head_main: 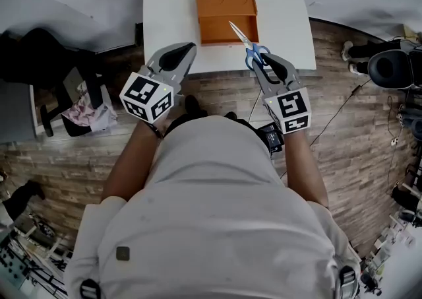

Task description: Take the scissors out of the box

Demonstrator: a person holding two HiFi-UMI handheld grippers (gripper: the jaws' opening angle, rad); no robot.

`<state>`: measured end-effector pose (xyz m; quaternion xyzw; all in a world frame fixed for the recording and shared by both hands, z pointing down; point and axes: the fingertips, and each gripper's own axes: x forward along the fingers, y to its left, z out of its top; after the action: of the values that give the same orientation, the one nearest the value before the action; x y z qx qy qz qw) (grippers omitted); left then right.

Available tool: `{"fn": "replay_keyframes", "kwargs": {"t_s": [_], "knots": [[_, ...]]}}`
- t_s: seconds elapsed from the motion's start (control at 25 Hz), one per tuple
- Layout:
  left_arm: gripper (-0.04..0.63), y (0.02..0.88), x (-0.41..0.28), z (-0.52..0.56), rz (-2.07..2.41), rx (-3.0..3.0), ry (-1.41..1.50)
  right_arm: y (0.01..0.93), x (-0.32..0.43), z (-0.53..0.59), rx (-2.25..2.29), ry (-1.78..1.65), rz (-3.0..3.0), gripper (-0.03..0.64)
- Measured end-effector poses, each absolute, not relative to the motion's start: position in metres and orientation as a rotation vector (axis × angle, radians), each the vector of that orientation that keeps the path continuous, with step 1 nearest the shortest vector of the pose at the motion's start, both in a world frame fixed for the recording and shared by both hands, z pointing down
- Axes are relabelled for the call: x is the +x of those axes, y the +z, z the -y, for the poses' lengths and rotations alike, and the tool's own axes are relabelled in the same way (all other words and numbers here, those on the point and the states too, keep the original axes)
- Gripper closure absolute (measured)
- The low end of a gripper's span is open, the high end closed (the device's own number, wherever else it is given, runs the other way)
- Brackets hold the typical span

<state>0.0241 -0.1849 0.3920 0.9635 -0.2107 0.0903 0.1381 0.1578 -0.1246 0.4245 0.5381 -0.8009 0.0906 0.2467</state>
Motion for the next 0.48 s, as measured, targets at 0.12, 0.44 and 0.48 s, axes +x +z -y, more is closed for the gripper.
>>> {"fn": "replay_keyframes", "kwargs": {"t_s": [0.12,0.44,0.48], "knots": [[0.591,0.391,0.044,0.166,0.624,2.787,0.275,0.424,0.176,0.106,1.46,0.261,2.212,0.523],[0.591,0.393,0.084,0.106,0.666,2.788,0.316,0.423,0.214,0.054,1.451,0.279,2.284,0.522],[0.591,0.393,0.088,0.099,0.672,2.79,0.319,0.423,0.218,0.047,1.449,0.281,2.291,0.522]]}}
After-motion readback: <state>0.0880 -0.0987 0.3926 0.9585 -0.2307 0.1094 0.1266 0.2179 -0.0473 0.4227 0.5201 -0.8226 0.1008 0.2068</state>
